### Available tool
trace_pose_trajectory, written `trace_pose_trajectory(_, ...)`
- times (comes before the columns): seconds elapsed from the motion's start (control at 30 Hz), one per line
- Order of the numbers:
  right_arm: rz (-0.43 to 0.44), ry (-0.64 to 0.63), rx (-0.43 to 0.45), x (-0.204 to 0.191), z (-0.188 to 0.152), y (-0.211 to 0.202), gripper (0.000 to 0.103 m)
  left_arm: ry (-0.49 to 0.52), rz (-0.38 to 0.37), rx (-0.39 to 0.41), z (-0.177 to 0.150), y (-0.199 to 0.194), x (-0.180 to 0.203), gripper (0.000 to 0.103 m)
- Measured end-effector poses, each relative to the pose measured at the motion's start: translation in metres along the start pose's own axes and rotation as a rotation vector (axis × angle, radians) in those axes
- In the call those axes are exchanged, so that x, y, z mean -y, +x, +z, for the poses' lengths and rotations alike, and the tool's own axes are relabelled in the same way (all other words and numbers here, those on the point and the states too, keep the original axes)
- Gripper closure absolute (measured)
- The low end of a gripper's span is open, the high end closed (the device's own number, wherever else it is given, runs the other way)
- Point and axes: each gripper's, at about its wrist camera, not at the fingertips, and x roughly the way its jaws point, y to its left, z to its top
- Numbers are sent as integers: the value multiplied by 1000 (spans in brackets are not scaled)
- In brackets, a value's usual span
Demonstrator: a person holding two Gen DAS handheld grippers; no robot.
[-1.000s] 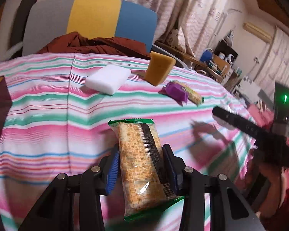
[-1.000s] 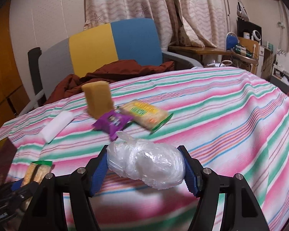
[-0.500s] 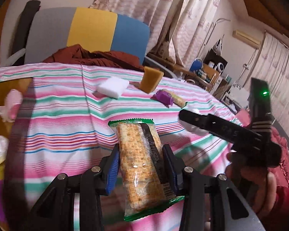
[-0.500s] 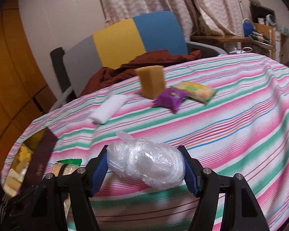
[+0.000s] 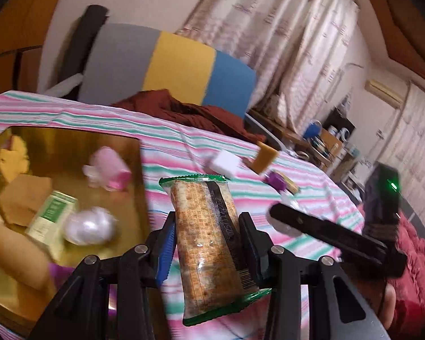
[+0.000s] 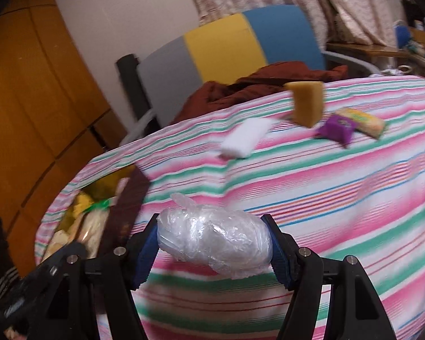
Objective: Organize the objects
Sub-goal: 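Carry bundle and cracker packet over the gold tray and open both tools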
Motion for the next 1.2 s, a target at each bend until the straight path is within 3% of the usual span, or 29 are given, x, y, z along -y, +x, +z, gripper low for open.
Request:
trace_pose_trajectory(0.37, 193, -238, -45, -119, -5, 21, 34, -101, 128, 21, 52, -10, -85, 60)
trace_pose_trajectory(0.57, 207, -347, -100, -159, -16, 45, 31, -146, 177, -16, 74, 2, -117, 60)
trace_pose_trajectory(0.7, 179, -325, -137, -160, -22, 55, 9, -163, 199, -42, 81, 13, -130, 60)
trace_pose_trajectory(0.83, 190, -293, -106, -152, -23, 44, 5, -175, 219, -78, 83, 24, -138, 59)
trace_pose_trajectory(0.93, 198, -263, -106, -147, -24, 38, 4, -186, 266, -108, 82, 30, -141, 48)
trace_pose_trajectory(1.0, 203, -235, -110, -141, -22, 37, 4, -202, 292, -109, 78, 28, -142, 46)
trace_pose_trajectory(1.2, 204, -198, -113, -130, -22, 39, 4, -214, 350, -10, 66, 2, -132, 39)
